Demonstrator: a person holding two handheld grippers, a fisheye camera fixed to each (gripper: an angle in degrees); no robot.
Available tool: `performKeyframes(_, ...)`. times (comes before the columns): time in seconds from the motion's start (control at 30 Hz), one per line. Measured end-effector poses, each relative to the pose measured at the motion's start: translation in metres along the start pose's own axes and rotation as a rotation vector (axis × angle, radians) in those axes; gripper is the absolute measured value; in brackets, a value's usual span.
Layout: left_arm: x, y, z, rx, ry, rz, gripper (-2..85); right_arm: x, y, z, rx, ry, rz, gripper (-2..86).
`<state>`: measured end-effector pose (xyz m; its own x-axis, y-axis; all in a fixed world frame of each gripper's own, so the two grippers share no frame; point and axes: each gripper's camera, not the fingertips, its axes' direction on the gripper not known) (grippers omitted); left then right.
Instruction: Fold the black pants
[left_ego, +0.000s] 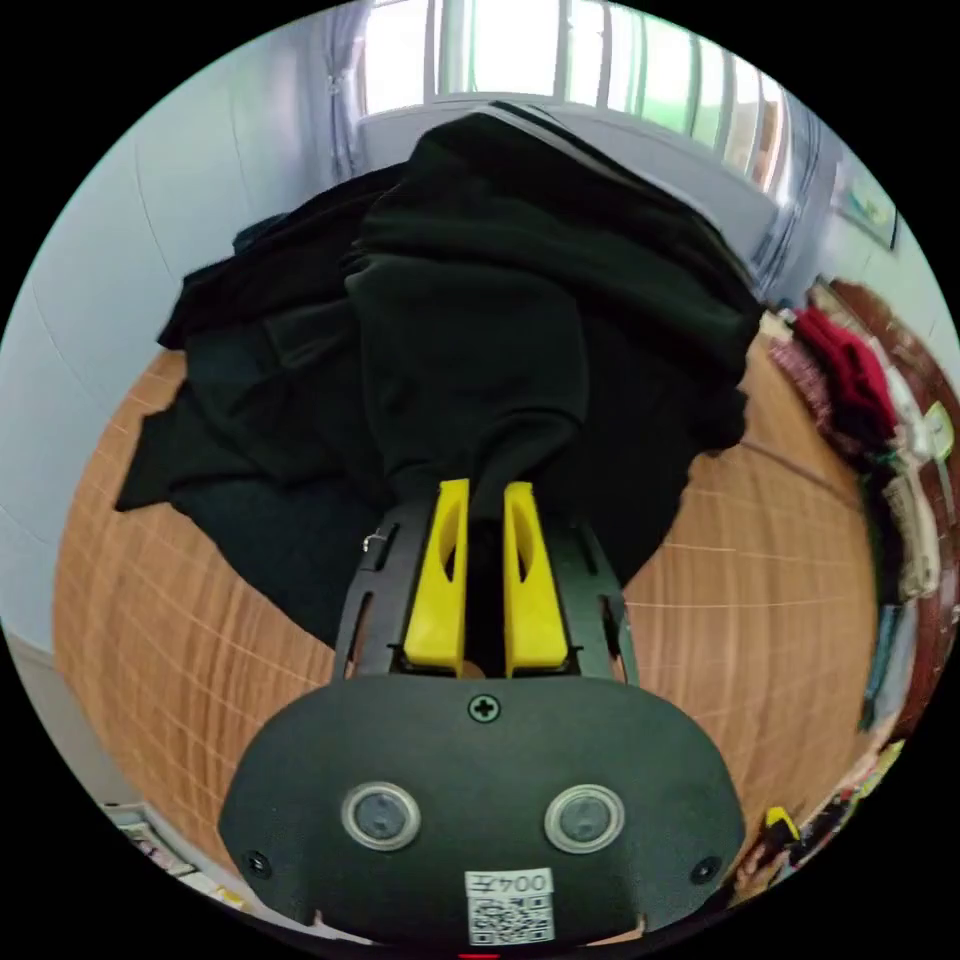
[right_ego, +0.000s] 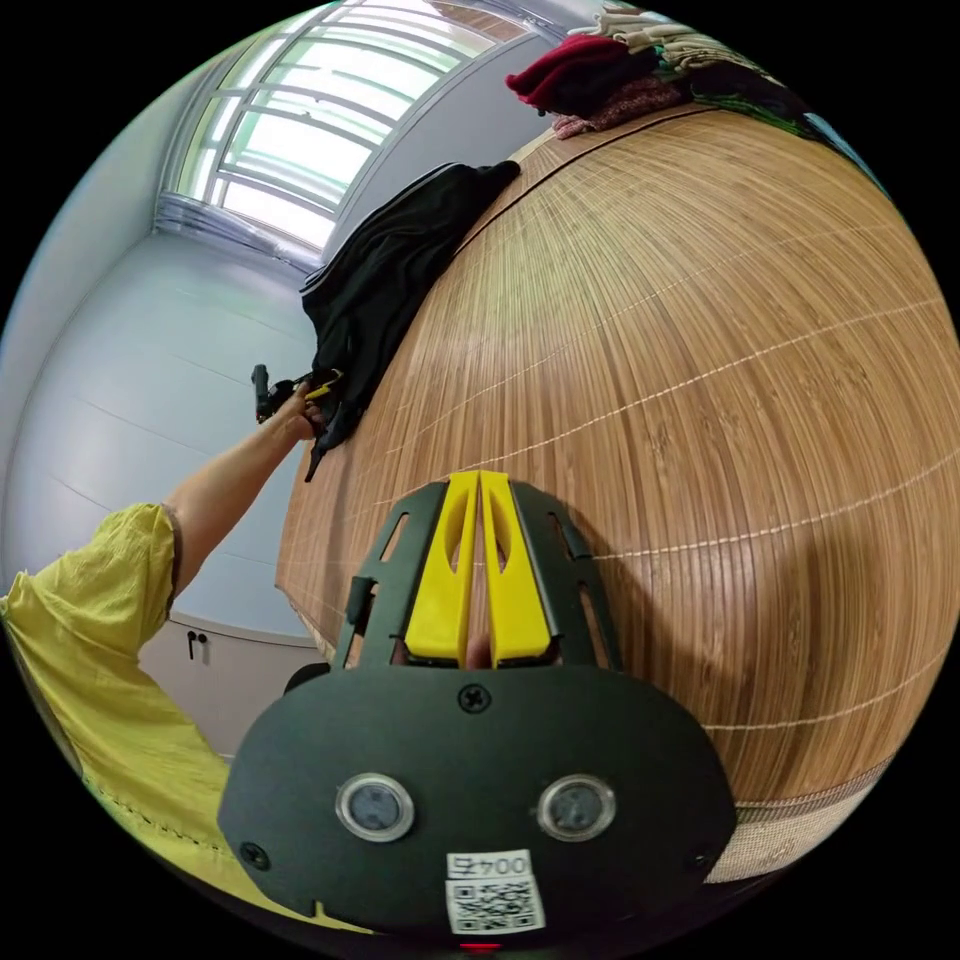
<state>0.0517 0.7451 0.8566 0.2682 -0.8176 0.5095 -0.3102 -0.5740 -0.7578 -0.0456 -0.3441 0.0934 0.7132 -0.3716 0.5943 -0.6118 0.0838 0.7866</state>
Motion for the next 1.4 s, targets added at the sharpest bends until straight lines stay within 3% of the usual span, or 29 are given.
performKeyframes(0.1, -0.021, 0.013, -0.040, 0.083, 0.142, -0.007, 3.9, 0.007, 0.002, 0.000, 0.000, -0.003, 0.000, -0.4)
performKeyframes(0.27, -0.009, 0.080, -0.117, 0.143, 0.368, 0.179, 2.9, 0.010, 0.008, -0.001, 0.011, 0.028, -0.019, 1.1)
performKeyframes(0.33, 0.001, 0.134, -0.153, 0.123, 0.490, 0.229, 2.8, 0.006, 0.015, -0.003, 0.024, 0.019, -0.070, 5.6)
performKeyframes(0.6, 0.003, 0.332, -0.245, -0.027, 0.715, 0.257, 2.9, -0.031, 0.073, -0.072, 0.069, -0.054, -0.126, 8.4)
performKeyframes(0.73, 0.004, 0.416, -0.287, -0.128, 0.652, 0.354, 3.2, -0.043, 0.114, -0.117, 0.037, -0.072, -0.125, 8.0)
performKeyframes(0.93, -0.019, 0.504, -0.357, -0.286, 0.733, 0.516, 3.8, -0.038, 0.166, -0.151, -0.026, -0.049, -0.112, 5.2)
performKeyframes(1.07, -0.083, 0.529, -0.375, -0.294, 0.736, 0.338, 5.4, -0.028, 0.184, -0.152, 0.007, -0.048, -0.103, 6.4)
performKeyframes(1.13, -0.133, 0.519, -0.397, -0.126, 0.816, 0.192, 7.7, -0.029, 0.189, -0.142, 0.014, 0.015, -0.167, 7.6)
performKeyframes(1.2, -0.147, 0.503, -0.418, 0.014, 0.733, 0.189, 9.7, -0.030, 0.191, -0.132, -0.006, 0.053, -0.201, 7.9)
performKeyframes(1.3, -0.133, 0.462, -0.415, 0.109, 0.584, 0.243, 14.7, -0.028, 0.199, -0.119, 0.006, 0.074, -0.219, 7.9)
performKeyframes(1.4, -0.110, 0.410, -0.365, 0.093, 0.643, 0.190, 18.7, -0.032, 0.206, -0.113, 0.024, 0.069, -0.248, 8.1)
